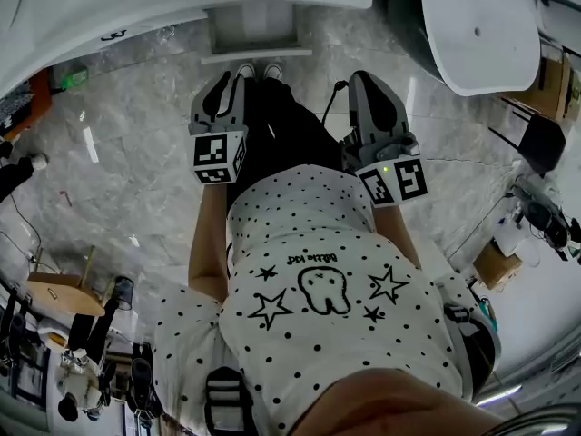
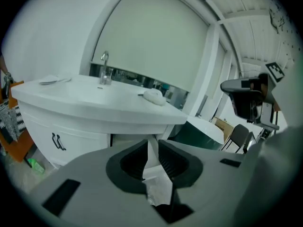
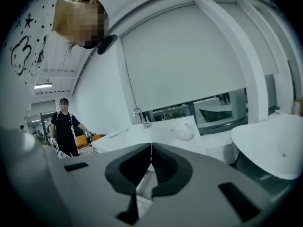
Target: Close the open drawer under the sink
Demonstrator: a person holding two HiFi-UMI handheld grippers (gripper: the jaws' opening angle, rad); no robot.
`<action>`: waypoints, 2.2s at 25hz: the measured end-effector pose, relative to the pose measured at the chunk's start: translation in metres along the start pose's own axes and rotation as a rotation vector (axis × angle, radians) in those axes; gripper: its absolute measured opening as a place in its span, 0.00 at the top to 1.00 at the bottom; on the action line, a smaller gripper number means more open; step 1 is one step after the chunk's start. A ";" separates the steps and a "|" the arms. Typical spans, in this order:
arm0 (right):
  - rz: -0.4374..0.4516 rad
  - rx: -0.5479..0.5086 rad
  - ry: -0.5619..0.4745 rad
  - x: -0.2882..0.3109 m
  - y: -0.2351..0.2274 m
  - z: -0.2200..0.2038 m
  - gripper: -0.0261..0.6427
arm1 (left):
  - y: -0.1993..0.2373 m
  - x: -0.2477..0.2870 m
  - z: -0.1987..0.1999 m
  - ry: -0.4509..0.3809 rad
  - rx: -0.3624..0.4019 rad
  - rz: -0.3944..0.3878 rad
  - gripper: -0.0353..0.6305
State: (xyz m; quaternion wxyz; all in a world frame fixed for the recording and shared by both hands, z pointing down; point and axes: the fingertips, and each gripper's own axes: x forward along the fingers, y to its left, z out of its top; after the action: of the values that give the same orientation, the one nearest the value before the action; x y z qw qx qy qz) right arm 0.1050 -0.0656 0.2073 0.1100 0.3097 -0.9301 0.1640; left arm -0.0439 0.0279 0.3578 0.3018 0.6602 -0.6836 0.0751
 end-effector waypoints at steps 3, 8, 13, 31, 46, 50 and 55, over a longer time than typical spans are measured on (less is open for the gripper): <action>0.013 -0.003 0.023 -0.007 -0.001 -0.004 0.94 | -0.010 0.012 -0.028 0.055 -0.012 -0.002 0.85; 0.039 -0.046 0.082 0.005 -0.002 -0.035 0.94 | 0.008 0.038 -0.094 0.146 -0.027 0.055 0.84; 0.011 -0.030 0.125 0.024 -0.027 -0.069 0.94 | 0.019 0.082 -0.164 0.265 -0.036 0.069 0.81; -0.022 0.017 0.223 0.049 -0.040 -0.158 0.94 | 0.031 0.179 -0.272 0.339 -0.099 0.053 0.75; -0.053 0.093 0.240 0.051 -0.029 -0.167 0.94 | 0.046 0.202 -0.257 0.324 -0.071 0.078 0.75; -0.064 0.102 0.238 0.051 -0.030 -0.167 0.94 | 0.046 0.203 -0.256 0.311 -0.078 0.082 0.74; -0.064 0.111 0.238 0.053 -0.026 -0.169 0.94 | 0.046 0.204 -0.254 0.314 -0.072 0.076 0.74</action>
State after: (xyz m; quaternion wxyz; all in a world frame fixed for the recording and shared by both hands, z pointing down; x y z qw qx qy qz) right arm 0.0965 -0.0513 0.3855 0.2074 0.3233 -0.8895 0.2474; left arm 0.0029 -0.0137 0.6808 0.4255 0.6027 -0.6548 0.1641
